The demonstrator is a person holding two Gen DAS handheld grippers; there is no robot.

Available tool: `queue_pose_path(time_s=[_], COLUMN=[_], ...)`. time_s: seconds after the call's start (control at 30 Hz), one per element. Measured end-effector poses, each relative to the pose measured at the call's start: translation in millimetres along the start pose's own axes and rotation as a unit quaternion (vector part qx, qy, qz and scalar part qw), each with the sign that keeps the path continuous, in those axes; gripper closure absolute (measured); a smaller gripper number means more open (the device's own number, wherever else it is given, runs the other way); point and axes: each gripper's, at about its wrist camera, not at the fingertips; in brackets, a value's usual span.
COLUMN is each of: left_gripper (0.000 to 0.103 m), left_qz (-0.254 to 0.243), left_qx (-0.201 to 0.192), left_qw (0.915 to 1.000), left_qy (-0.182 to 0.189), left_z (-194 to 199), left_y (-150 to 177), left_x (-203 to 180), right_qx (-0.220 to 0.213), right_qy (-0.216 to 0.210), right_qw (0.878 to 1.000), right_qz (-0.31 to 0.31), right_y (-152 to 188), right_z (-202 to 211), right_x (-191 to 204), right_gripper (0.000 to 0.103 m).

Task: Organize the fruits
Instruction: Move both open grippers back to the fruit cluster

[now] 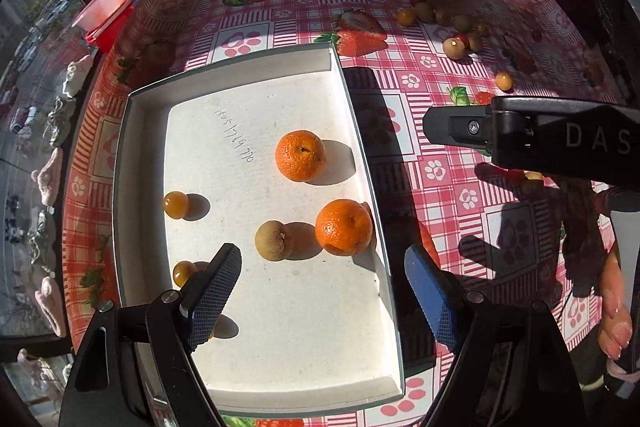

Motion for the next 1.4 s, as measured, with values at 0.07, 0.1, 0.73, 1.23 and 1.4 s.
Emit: queue_pose_path(time_s=[0.07, 0.1, 0.73, 1.23, 1.4], left_gripper=[0.018, 0.018, 0.018, 0.018, 0.019], left_qz=[-0.006, -0.009, 0.013, -0.013, -0.015], left_qx=[-0.003, -0.004, -0.024, -0.031, -0.033], left_qw=[1.0, 0.9999, 0.9993, 0.9987, 0.9988], left_qy=[0.006, 0.008, 0.026, 0.039, 0.034], left_z=[2, 2, -26, -82, -94], left_y=[-8, -12, -114, -175, -184], left_x=[-11, -15, -65, -116, -122], right_qx=[-0.003, -0.005, -0.015, -0.014, -0.026], right_qy=[0.012, 0.017, 0.104, 0.082, 0.083], right_qw=[1.0, 1.0, 0.994, 0.995, 0.993], right_qz=[-0.017, -0.025, -0.044, 0.062, 0.076], right_y=[0, 0, -10, -38, -45], right_z=[4, 6, 21, -9, -15], right_x=[-18, -28, -136, -128, -126], right_gripper=[0.019, 0.019, 0.019, 0.02, 0.02])
Point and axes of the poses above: each gripper's, at about its wrist camera, not at the fingertips, and z roughly against the way its jaws point, x to its left, y to its underside, and after that the axes turned 4 degrees about -y, right-handed
